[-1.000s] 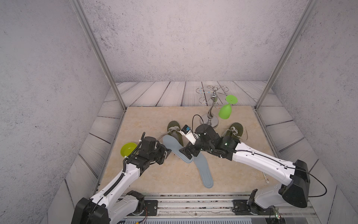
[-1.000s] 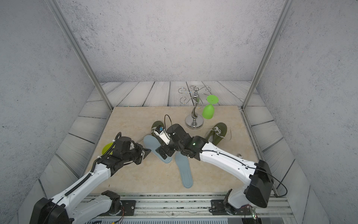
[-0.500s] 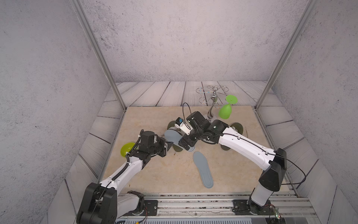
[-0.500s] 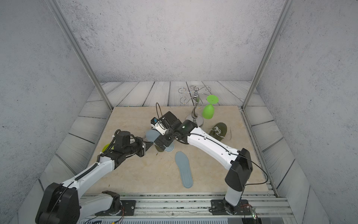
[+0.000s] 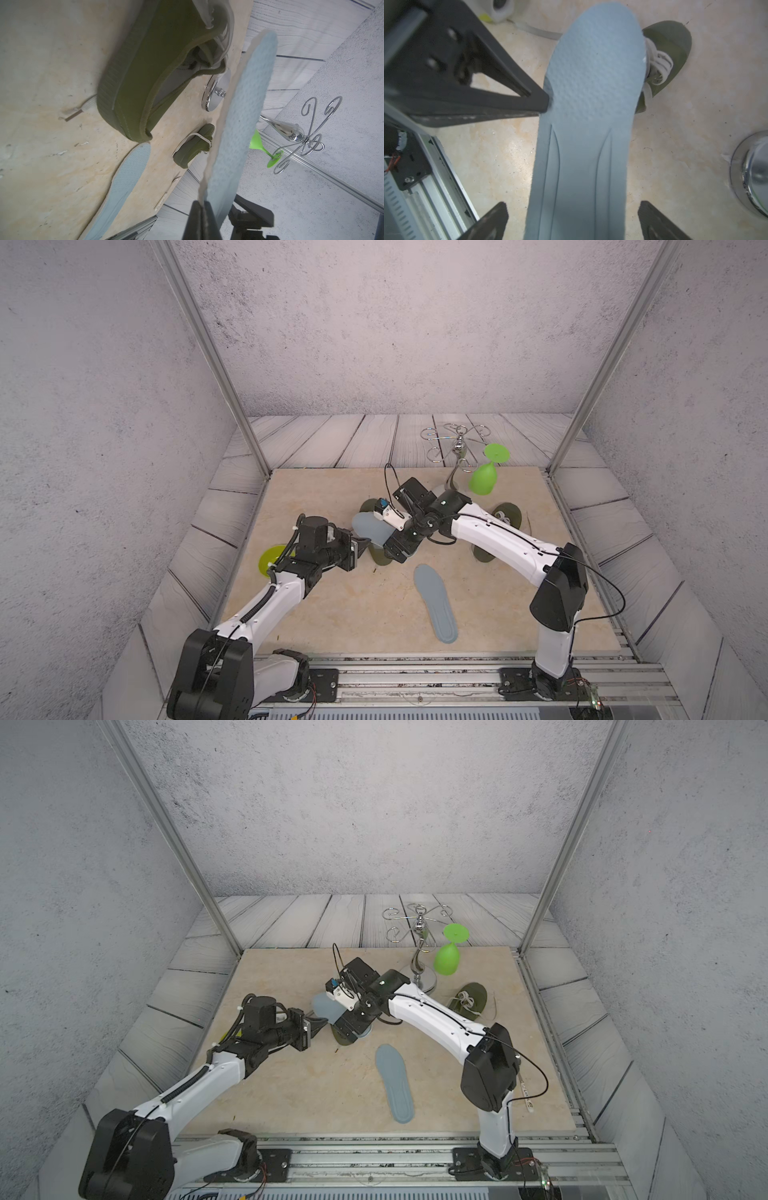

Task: Insert the insole into the shoe
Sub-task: Pick up the insole from the center of the board.

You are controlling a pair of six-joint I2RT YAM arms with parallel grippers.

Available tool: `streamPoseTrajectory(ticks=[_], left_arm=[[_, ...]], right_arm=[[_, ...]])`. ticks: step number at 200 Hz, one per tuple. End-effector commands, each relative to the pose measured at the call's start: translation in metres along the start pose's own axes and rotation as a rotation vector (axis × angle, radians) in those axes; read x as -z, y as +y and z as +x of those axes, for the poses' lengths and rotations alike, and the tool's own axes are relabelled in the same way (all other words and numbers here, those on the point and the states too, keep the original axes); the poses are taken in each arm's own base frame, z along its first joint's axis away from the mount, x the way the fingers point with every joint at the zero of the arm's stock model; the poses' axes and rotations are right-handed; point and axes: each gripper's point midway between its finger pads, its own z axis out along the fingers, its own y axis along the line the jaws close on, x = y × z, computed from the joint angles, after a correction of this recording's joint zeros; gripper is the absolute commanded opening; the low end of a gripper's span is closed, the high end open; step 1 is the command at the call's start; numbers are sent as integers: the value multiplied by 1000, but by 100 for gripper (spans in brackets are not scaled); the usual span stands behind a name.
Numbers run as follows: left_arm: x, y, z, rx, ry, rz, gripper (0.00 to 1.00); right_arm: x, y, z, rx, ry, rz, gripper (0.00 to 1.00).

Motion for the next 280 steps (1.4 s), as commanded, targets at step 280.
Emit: streamPoseTrajectory(ticks=[280], left_arm=[[-2,9,-3,43,20,-8,0]], right_arm=[[-32,-13,-7,124,53,148,97]])
